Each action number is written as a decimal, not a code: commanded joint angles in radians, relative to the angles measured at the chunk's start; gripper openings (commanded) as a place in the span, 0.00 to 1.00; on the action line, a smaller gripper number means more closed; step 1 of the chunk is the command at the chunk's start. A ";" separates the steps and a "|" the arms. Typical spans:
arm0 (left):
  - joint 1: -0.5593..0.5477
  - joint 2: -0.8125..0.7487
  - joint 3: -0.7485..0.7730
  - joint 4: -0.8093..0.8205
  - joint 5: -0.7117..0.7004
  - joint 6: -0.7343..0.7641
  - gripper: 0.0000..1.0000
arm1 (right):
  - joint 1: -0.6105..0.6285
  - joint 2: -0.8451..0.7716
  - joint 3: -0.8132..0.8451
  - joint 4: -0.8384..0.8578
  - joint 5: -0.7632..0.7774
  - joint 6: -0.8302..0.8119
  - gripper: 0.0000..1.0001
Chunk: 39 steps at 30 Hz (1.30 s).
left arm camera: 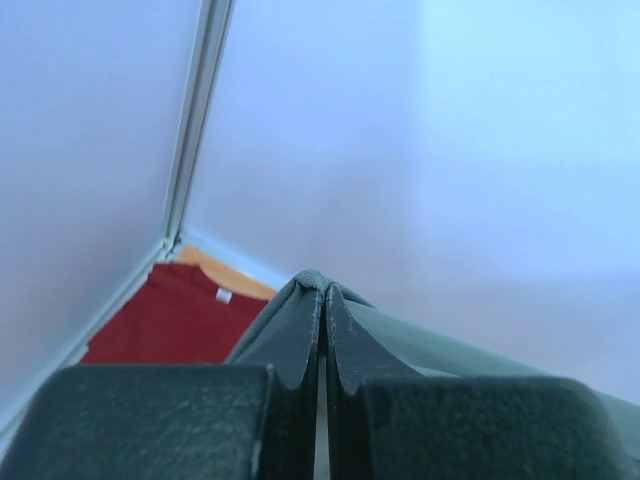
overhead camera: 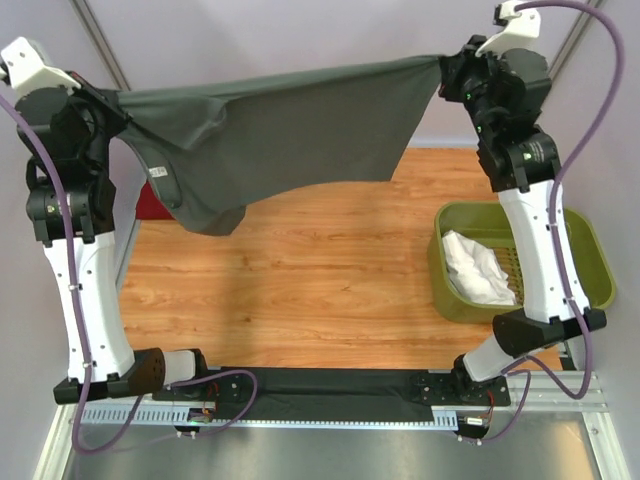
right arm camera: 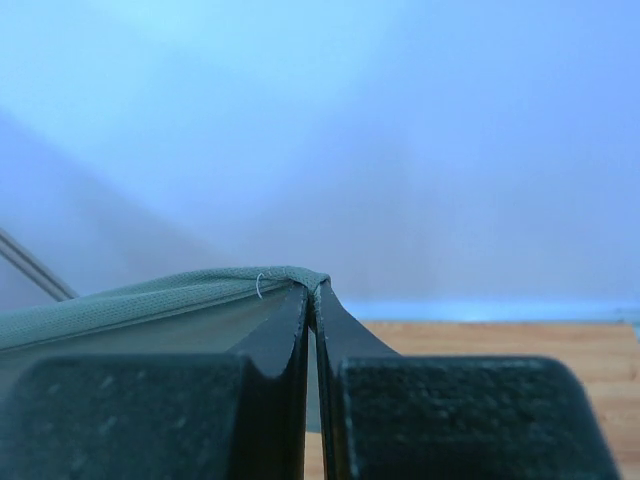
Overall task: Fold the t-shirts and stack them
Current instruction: Flatten the tshirt out
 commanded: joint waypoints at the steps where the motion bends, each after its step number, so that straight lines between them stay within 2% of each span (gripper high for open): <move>1: 0.013 0.039 0.145 -0.046 -0.033 0.099 0.00 | -0.006 -0.059 0.035 0.094 0.079 -0.106 0.00; 2: 0.013 0.051 0.203 -0.059 -0.030 0.109 0.00 | -0.005 -0.071 0.035 0.102 0.083 -0.115 0.00; 5: 0.013 0.053 0.254 -0.084 -0.018 0.123 0.00 | -0.005 -0.111 0.032 0.096 0.077 -0.131 0.00; 15: 0.013 -0.093 0.159 -0.153 0.079 0.130 0.00 | -0.004 -0.297 -0.169 0.064 0.054 -0.134 0.00; 25: 0.013 -0.286 0.147 -0.326 0.042 0.173 0.00 | -0.003 -0.504 -0.313 -0.012 0.005 -0.149 0.00; 33: 0.013 -0.375 0.205 -0.536 -0.013 0.175 0.00 | -0.003 -0.625 -0.306 -0.200 -0.077 -0.112 0.00; 37: 0.013 -0.330 0.345 -0.645 -0.024 0.175 0.00 | -0.003 -0.625 -0.247 -0.321 -0.092 -0.106 0.00; 39: 0.012 -0.300 0.330 -0.647 -0.039 0.190 0.00 | -0.003 -0.611 -0.270 -0.350 -0.061 -0.077 0.00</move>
